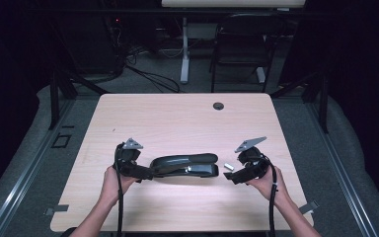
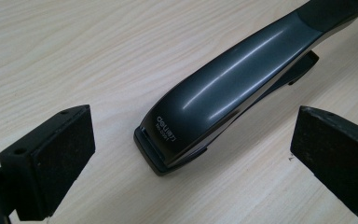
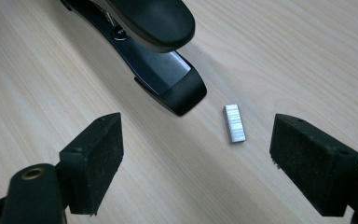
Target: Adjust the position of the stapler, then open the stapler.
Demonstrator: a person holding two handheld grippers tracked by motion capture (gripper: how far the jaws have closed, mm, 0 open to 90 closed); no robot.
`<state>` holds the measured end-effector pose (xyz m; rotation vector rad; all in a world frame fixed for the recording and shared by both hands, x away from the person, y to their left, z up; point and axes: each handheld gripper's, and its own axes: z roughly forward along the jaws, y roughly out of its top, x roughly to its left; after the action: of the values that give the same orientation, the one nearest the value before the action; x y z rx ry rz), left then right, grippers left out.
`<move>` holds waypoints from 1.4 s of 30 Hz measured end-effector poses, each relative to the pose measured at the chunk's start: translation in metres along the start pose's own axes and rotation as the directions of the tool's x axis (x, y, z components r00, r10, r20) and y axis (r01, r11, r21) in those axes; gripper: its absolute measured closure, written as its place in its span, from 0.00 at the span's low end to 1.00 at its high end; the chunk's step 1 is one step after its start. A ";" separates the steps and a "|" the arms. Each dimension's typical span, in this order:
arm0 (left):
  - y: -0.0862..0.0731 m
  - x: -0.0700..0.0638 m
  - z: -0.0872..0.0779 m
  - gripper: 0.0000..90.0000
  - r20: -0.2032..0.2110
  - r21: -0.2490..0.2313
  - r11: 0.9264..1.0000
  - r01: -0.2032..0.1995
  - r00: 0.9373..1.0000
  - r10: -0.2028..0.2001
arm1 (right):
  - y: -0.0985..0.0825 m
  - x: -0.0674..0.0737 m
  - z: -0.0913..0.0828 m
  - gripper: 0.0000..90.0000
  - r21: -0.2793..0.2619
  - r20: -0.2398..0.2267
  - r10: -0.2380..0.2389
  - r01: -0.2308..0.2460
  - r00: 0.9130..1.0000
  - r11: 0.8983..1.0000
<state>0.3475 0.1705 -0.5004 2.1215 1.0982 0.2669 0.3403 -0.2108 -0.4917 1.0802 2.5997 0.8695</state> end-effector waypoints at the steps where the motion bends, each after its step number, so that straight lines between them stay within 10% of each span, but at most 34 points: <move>1: 0.000 0.000 0.000 0.00 0.000 0.000 1.000 0.000 1.000 0.000 | 0.000 0.001 0.002 0.23 -0.001 0.003 -0.006 0.006 1.000 1.000; 11: 0.001 -0.010 0.001 0.00 0.005 -0.004 1.000 -0.023 1.000 0.023 | 0.003 0.009 0.013 0.35 0.026 0.019 -0.034 0.034 0.999 0.999; 19: 0.004 -0.028 0.004 0.05 -0.011 -0.034 0.997 -0.064 0.998 0.064 | 0.003 0.015 0.019 0.76 0.018 0.013 -0.052 0.052 0.999 0.998; 28: 0.005 -0.052 0.005 0.32 -0.001 -0.104 0.986 -0.130 0.991 0.131 | 0.000 0.015 0.028 0.96 0.006 0.028 -0.044 0.043 0.999 0.999; 42: 0.004 -0.080 0.027 0.71 0.075 -0.076 0.976 -0.206 0.975 0.211 | 0.003 0.023 0.042 1.00 -0.009 0.051 -0.084 0.085 0.995 0.996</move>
<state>0.3142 0.0933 -0.5057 2.1688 0.8083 0.3074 0.3425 -0.1744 -0.5230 0.9690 2.5748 0.8261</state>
